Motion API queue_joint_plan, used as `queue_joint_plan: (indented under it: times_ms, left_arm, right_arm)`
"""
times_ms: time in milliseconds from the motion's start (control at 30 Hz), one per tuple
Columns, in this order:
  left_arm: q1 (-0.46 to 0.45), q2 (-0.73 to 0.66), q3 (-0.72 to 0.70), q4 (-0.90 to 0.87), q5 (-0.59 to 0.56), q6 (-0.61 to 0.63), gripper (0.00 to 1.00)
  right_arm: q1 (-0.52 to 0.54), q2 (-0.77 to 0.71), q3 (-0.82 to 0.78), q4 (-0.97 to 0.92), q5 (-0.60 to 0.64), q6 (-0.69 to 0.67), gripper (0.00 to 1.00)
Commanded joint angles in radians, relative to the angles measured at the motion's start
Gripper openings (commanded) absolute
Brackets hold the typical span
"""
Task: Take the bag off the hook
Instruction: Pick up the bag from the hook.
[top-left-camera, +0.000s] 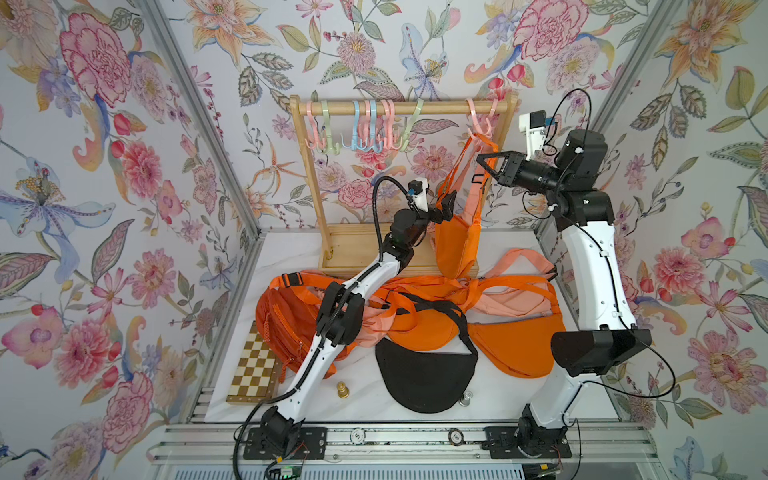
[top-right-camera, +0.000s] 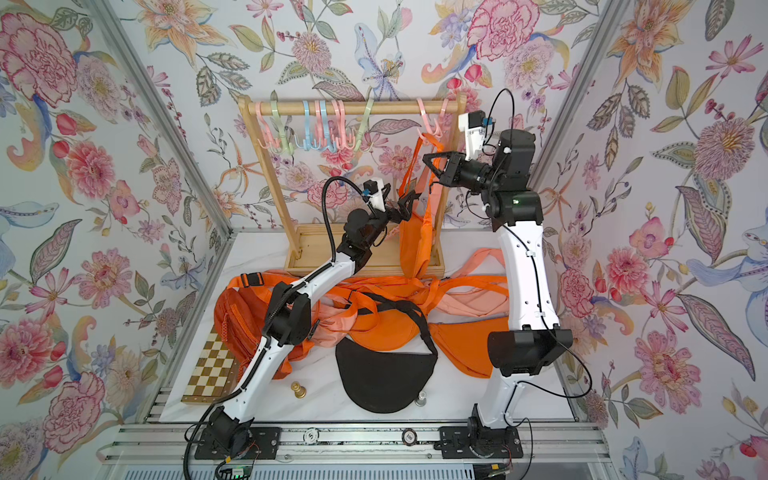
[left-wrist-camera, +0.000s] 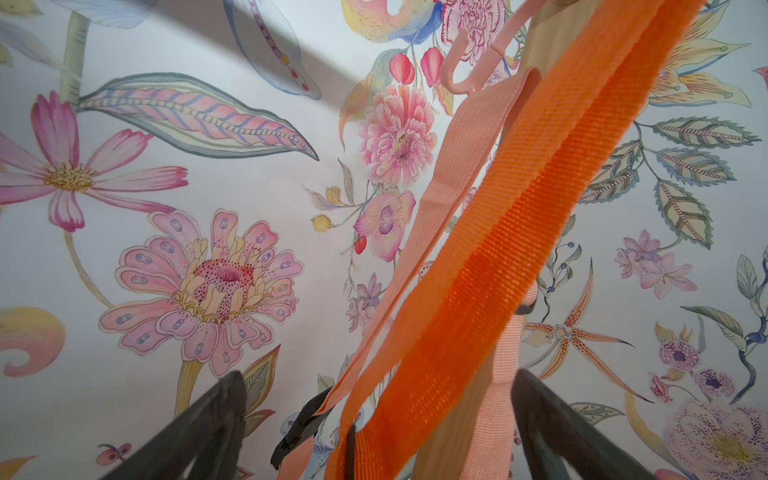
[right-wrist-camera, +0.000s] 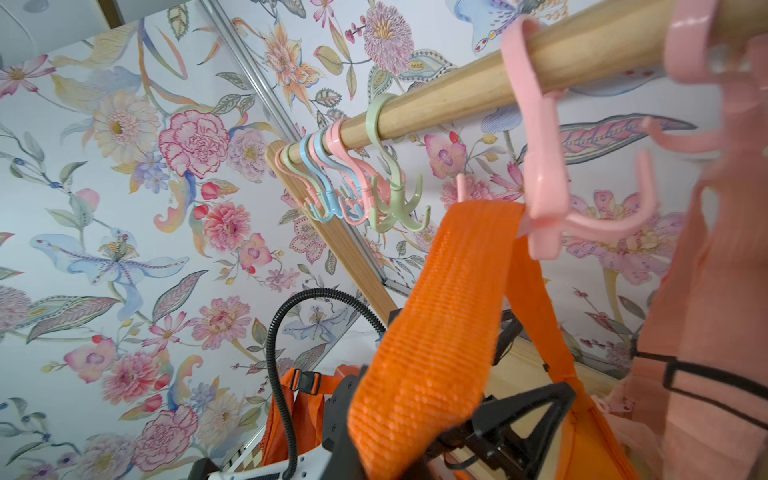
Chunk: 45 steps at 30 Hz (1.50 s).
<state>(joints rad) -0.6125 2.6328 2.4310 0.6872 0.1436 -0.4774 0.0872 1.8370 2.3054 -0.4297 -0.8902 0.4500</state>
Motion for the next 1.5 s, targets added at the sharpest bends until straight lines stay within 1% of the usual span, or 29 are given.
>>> queue_joint_plan:
  times_ms: [0, 33, 67, 100, 133, 167, 200, 233, 267, 400, 567, 667, 733, 867, 1067, 1133, 1233, 1333, 1400, 1467]
  left_arm:
    - [-0.007, 0.029, 0.059, -0.004, -0.028, 0.055, 1.0]
    - [-0.007, 0.031, 0.062, 0.002, -0.033, 0.06, 1.0]
    - [-0.007, 0.035, 0.071, 0.01, -0.034, 0.061, 0.95]
    - [-0.007, 0.042, 0.087, 0.012, -0.025, 0.062, 0.83]
    - [-0.007, 0.05, 0.103, 0.011, -0.023, 0.057, 0.61]
    - [-0.007, 0.055, 0.115, 0.012, -0.02, 0.047, 0.46]
    - [-0.007, 0.057, 0.125, 0.008, -0.016, 0.039, 0.37]
    - [-0.007, 0.056, 0.128, 0.005, -0.017, 0.035, 0.13]
    - [-0.007, 0.046, 0.116, 0.001, -0.035, 0.026, 0.0]
    - [-0.005, -0.021, 0.015, 0.039, -0.065, 0.026, 0.0]
    - [0.014, -0.062, 0.007, 0.009, -0.042, -0.01, 0.0]
    - [0.017, -0.108, -0.001, -0.037, -0.048, 0.007, 0.0]
    - [0.018, -0.147, -0.016, -0.059, -0.06, 0.028, 0.0]
    - [0.015, -0.21, -0.037, -0.099, -0.069, 0.061, 0.0]
    - [0.004, -0.252, -0.032, -0.14, -0.083, 0.071, 0.0]
    - [-0.005, -0.265, -0.029, -0.137, -0.088, 0.082, 0.0]
    - [-0.016, -0.292, -0.032, -0.14, -0.09, 0.098, 0.0]
    - [-0.028, -0.336, -0.055, -0.159, -0.091, 0.115, 0.0]
    - [-0.039, -0.388, -0.115, -0.149, -0.098, 0.132, 0.0]
    - [-0.053, -0.462, -0.215, -0.11, -0.109, 0.159, 0.0]
  right_arm:
    - [0.015, -0.002, 0.001, 0.014, -0.159, 0.065, 0.0]
    - [0.017, -0.013, -0.018, 0.027, -0.173, 0.073, 0.0]
    - [0.017, -0.03, -0.046, 0.05, -0.18, 0.084, 0.0]
    - [0.017, -0.048, -0.076, 0.072, -0.181, 0.095, 0.0]
    - [0.017, -0.06, -0.094, 0.082, -0.182, 0.099, 0.0]
    - [0.017, -0.072, -0.11, 0.089, -0.183, 0.1, 0.0]
    - [0.017, -0.083, -0.124, 0.093, -0.181, 0.099, 0.0]
    - [0.016, -0.088, -0.134, 0.096, -0.179, 0.099, 0.0]
    - [0.016, -0.094, -0.142, 0.098, -0.177, 0.099, 0.0]
    - [0.004, -0.106, -0.163, 0.097, -0.165, 0.095, 0.0]
    - [-0.027, -0.098, -0.185, 0.095, -0.115, 0.086, 0.0]
    - [-0.057, -0.061, -0.162, 0.089, -0.059, 0.081, 0.0]
    - [-0.067, -0.016, -0.105, 0.055, -0.006, 0.057, 0.0]
    - [-0.057, 0.111, 0.075, 0.012, 0.054, 0.033, 0.0]
    - [-0.02, 0.297, 0.337, 0.012, 0.148, 0.031, 0.0]
    - [-0.008, 0.319, 0.37, 0.031, 0.156, 0.022, 0.0]
    - [0.004, 0.298, 0.355, 0.037, 0.176, -0.005, 0.0]
    - [0.008, 0.225, 0.277, 0.037, 0.184, -0.038, 0.0]
    - [0.006, 0.152, 0.195, 0.037, 0.2, -0.063, 0.0]
    - [0.005, 0.074, 0.107, 0.038, 0.216, -0.088, 0.0]
